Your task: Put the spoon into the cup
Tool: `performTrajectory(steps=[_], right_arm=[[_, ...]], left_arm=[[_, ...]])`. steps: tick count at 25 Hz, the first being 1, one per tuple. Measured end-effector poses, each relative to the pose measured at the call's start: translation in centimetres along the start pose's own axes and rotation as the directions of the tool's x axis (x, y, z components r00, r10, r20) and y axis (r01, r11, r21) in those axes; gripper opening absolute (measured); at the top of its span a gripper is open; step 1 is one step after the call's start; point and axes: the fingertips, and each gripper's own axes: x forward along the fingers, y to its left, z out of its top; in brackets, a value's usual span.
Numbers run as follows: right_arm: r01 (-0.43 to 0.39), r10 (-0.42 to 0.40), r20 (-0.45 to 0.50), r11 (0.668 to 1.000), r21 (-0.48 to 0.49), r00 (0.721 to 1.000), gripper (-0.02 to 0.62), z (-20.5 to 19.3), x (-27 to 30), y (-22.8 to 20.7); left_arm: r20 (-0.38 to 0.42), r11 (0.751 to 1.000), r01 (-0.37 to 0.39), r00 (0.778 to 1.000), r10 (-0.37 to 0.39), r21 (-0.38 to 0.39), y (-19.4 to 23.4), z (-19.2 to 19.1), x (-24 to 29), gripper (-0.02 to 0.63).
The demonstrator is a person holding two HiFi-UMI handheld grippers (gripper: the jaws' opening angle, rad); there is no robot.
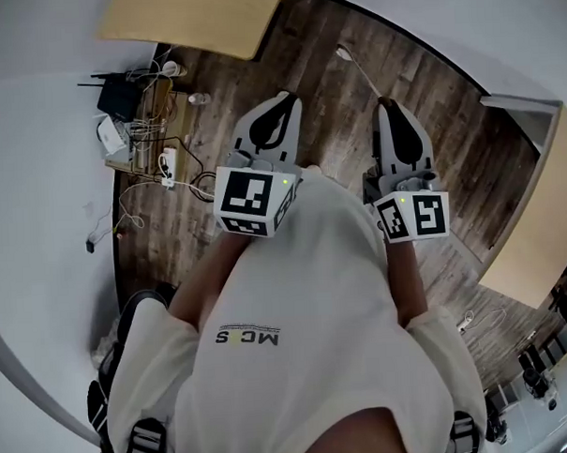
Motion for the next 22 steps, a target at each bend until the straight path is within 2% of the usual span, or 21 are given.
performTrajectory(steps=[3, 8, 14, 22], right_arm=[[0.016, -0.016, 0.004, 0.999, -0.033, 1.0, 0.054, 2.3, 4.6, -0.4], [0.045, -0.045, 0.014, 0.999, -0.013, 0.999, 0.054, 4.1, 12.0, -0.7], [0.014, -0.015, -0.015, 0.999, -0.035, 1.0, 0.054, 5.6, 19.0, 0.2], [-0.071, 0.069, -0.09, 0.997, -0.017, 0.994, 0.054, 5.4, 25.9, -0.3]], left_arm=[[0.019, 0.999, 0.033, 0.999, -0.033, -0.007, 2.8, 3.2, 3.2, 0.014], [0.031, 0.999, 0.048, 0.998, -0.048, -0.025, 8.8, 6.5, 7.2, 0.014], [0.047, 0.996, 0.008, 0.999, -0.004, -0.093, 15.4, 8.3, 9.1, 0.014], [0.037, 0.982, -0.089, 0.995, 0.096, -0.166, 20.3, 8.8, 11.8, 0.014]])
